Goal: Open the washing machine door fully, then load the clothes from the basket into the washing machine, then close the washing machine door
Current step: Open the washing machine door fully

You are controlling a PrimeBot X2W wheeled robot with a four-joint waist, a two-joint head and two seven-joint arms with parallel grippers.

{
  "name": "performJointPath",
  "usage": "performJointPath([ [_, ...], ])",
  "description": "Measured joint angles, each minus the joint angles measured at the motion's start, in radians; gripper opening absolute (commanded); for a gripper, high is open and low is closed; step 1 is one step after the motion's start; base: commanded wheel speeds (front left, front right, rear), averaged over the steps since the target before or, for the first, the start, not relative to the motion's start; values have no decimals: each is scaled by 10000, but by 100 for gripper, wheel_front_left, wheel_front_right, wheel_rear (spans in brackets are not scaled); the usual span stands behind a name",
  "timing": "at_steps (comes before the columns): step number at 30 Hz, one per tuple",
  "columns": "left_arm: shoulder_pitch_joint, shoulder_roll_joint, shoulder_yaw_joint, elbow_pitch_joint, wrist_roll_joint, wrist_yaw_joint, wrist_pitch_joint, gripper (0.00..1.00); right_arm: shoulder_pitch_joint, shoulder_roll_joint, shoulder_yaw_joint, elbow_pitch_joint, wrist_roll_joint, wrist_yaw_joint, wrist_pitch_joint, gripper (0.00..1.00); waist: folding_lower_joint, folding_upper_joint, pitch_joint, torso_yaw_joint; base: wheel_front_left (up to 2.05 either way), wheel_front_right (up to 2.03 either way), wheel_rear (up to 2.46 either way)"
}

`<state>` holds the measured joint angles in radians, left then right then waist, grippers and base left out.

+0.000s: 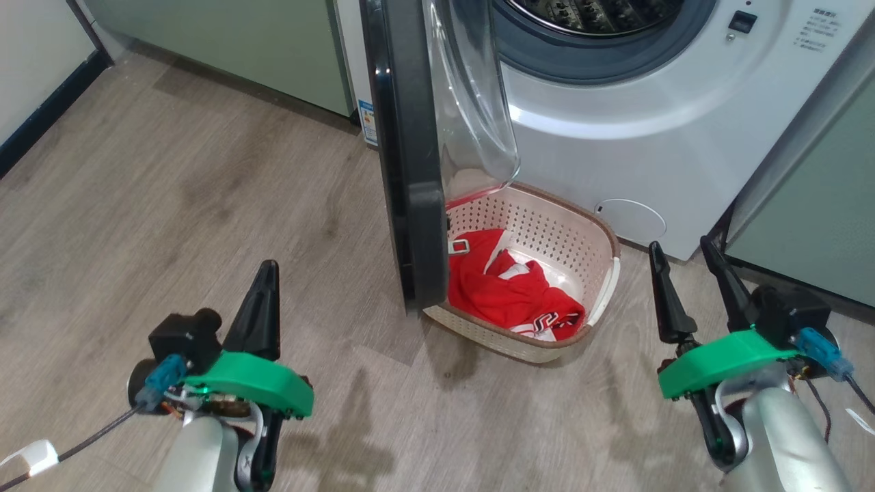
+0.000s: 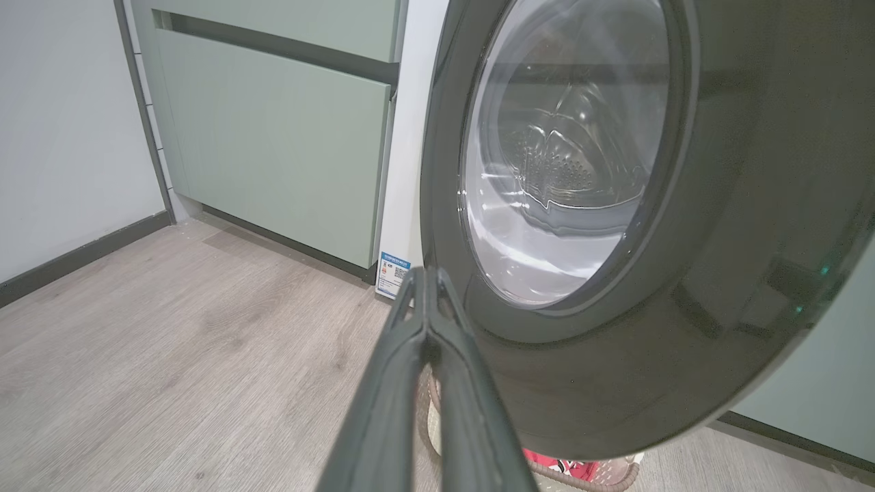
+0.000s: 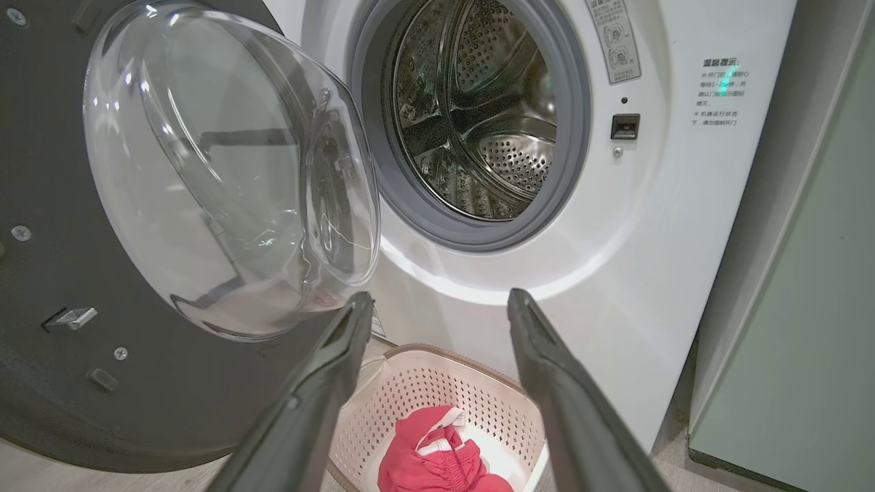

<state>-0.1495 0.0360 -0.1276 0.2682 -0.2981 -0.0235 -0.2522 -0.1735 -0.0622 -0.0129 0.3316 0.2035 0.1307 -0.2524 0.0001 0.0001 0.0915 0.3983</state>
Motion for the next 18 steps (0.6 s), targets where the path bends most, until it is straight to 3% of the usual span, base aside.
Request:
performJointPath([
  [10,-109,0,196,-351,4,2,0,0,-10,2,-2,19,-2,0,0,100,0,0,65,46,0,0,0],
  [18,-1841,35,802,-3055,711,-13,-2,0,-20,2,-4,23,-15,0,0,100,0,0,117,125,0,0,0],
])
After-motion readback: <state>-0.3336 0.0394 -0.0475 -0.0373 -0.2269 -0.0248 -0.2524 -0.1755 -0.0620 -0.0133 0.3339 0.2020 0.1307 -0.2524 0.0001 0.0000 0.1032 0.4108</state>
